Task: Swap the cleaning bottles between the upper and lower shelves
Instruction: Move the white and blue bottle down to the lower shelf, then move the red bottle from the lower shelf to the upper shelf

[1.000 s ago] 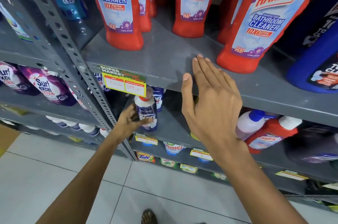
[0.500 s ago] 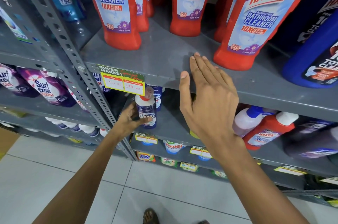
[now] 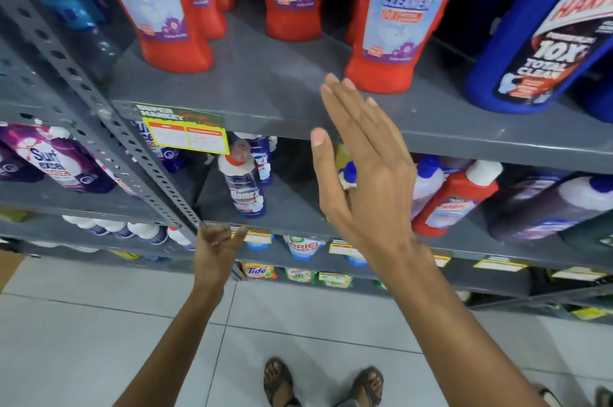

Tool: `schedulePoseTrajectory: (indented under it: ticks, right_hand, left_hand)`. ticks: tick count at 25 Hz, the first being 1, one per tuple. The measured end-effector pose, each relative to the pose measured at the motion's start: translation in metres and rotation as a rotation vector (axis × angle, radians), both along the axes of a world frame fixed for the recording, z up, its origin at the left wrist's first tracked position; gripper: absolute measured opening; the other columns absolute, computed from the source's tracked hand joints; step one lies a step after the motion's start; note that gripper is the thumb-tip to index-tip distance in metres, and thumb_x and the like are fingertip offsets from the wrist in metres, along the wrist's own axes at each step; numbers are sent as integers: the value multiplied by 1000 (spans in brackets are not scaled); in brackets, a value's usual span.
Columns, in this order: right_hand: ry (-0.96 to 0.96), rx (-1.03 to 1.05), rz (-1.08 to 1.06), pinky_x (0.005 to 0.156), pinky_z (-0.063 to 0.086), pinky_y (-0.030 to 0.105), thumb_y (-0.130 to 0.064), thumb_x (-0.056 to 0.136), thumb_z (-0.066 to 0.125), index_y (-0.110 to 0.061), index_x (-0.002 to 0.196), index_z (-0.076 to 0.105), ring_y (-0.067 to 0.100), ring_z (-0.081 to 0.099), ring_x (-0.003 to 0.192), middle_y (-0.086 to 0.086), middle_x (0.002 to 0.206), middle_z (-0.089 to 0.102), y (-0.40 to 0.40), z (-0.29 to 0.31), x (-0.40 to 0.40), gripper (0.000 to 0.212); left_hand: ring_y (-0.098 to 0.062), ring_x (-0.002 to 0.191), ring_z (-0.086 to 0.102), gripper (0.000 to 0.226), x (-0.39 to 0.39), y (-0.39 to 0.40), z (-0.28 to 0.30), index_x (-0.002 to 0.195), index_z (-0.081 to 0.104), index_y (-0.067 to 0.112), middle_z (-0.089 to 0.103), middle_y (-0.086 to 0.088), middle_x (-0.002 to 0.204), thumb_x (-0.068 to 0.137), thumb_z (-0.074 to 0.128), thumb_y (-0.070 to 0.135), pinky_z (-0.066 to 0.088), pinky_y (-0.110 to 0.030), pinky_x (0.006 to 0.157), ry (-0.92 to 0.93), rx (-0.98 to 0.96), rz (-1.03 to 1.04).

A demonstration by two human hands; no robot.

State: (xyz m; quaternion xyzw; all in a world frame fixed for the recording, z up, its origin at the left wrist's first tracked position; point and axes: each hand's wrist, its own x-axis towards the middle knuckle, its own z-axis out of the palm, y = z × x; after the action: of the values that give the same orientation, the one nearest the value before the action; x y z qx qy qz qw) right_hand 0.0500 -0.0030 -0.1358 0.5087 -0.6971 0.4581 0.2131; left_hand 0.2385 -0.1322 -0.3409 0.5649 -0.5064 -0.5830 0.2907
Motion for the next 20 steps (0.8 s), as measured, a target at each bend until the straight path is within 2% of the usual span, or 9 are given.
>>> schedulePoseTrajectory:
  ticks: [2, 4, 7, 9, 12, 15, 18, 20]
  right_hand:
    - [8, -13, 43, 124, 44, 47, -8, 105, 65, 1, 142, 66, 23, 55, 150, 12, 153, 63, 46, -11, -3, 38]
    - [3, 12, 27, 119, 48, 51, -3, 101, 68, 2, 139, 67, 24, 58, 147, 12, 150, 64, 95, -35, -16, 39]
    - [-47, 92, -54, 116, 52, 52, -4, 99, 70, -1, 138, 70, 21, 60, 145, 7, 149, 66, 163, -83, -49, 39]
    - [-109, 149, -108, 116, 52, 51, -6, 98, 71, -3, 139, 70, 18, 62, 143, 3, 149, 67, 200, -115, -75, 41]
    - [-223, 234, -161, 120, 49, 48, -14, 101, 68, -9, 145, 67, 12, 59, 145, 0, 153, 63, 242, -152, -116, 45]
    - [-341, 306, -198, 126, 41, 35, -22, 103, 66, -15, 154, 59, 0, 45, 151, -9, 160, 54, 262, -182, -154, 52]
    - [-383, 408, -192, 128, 38, 35, -30, 107, 61, -13, 161, 49, 15, 46, 154, -4, 167, 48, 265, -220, -184, 58]
    - [-392, 491, -200, 131, 29, 30, -40, 110, 53, -13, 165, 42, 19, 40, 157, 0, 171, 42, 260, -245, -199, 62]
  left_hand:
    - [-21, 84, 70, 26, -8, 39, -9, 98, 61, 8, 69, -13, 93, 88, 83, 2, 52, -33, 73, -9, 67, -63]
    - [-22, 80, 73, 23, -26, 80, -15, 90, 64, 11, 75, -17, 90, 89, 79, -6, 53, -35, 73, -72, 51, -225]
    - [-22, 82, 74, 16, -72, 140, -10, 93, 67, 5, 80, -17, 96, 89, 78, -6, 56, -19, 68, -84, -25, -438]
    - [-15, 83, 75, 17, -110, 172, -1, 95, 68, 4, 78, -6, 93, 88, 83, 2, 58, -22, 72, -58, -59, -500]
    - [-16, 97, 77, 25, -164, 216, 10, 104, 70, 17, 77, 2, 102, 85, 85, 21, 63, -40, 88, -39, -205, -568]
    - [-15, 111, 72, 36, -209, 251, 23, 119, 69, 23, 73, 5, 118, 88, 85, 26, 59, -40, 99, -33, -388, -537]
    - [-24, 134, 60, 56, -256, 273, 44, 139, 60, 11, 61, -7, 144, 90, 86, 19, 52, -39, 112, -83, -616, -453]
    - [-28, 147, 48, 75, -286, 273, 64, 153, 47, 6, 47, -15, 158, 89, 86, 20, 45, -36, 118, -127, -698, -380]
